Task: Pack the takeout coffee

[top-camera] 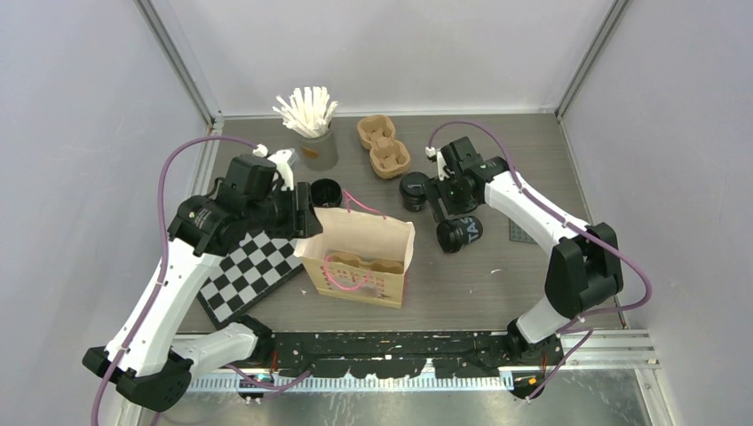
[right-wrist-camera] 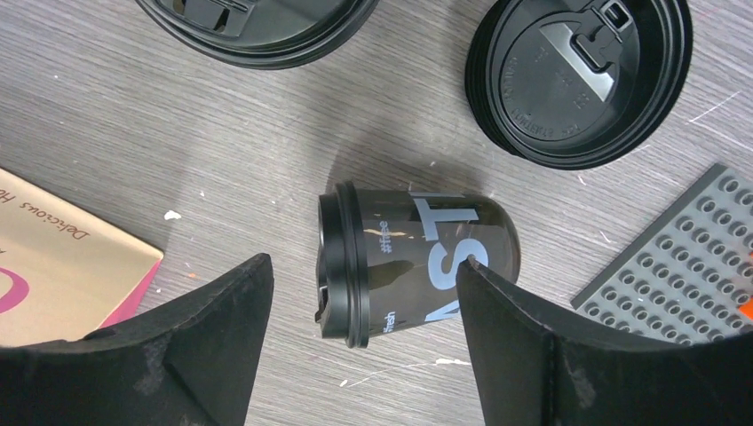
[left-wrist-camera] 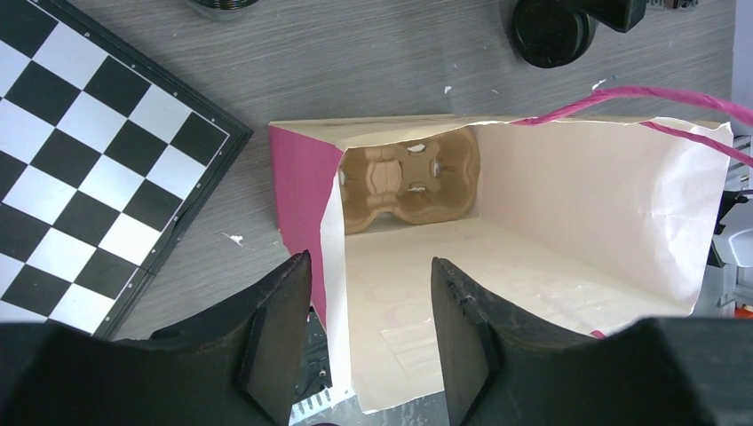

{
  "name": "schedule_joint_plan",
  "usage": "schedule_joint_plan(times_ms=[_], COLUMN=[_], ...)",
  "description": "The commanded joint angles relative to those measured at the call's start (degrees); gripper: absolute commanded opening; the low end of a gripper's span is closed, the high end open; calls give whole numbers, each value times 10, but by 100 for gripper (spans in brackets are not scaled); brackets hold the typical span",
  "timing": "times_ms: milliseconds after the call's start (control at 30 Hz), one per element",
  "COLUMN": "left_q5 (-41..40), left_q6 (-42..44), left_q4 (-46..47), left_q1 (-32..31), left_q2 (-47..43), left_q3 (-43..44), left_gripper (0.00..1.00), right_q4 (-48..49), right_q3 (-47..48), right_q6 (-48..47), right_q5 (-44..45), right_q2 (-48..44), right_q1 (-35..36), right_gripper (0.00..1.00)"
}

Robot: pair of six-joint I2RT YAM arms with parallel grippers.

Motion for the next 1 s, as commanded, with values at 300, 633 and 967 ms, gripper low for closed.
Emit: schedule_joint_plan(times_ms=[300,633,967], left_q5=[-9,-15,-14], left_q6=[30,41,46], left_q4=[0,-7,-17], left_q1=[-2,-2,-2], left_q2=[-12,-22,-27], left_q3=[4,4,7], left_gripper=[54,55,55], right_q4=[-47,-64,-70], right_q3=[2,-41,-92], right_q6=[5,21,43], right_q5=[177,200,218], right_q2=[-2,-20,-48], right_q1=[85,112,119], right_gripper=[69,65,48])
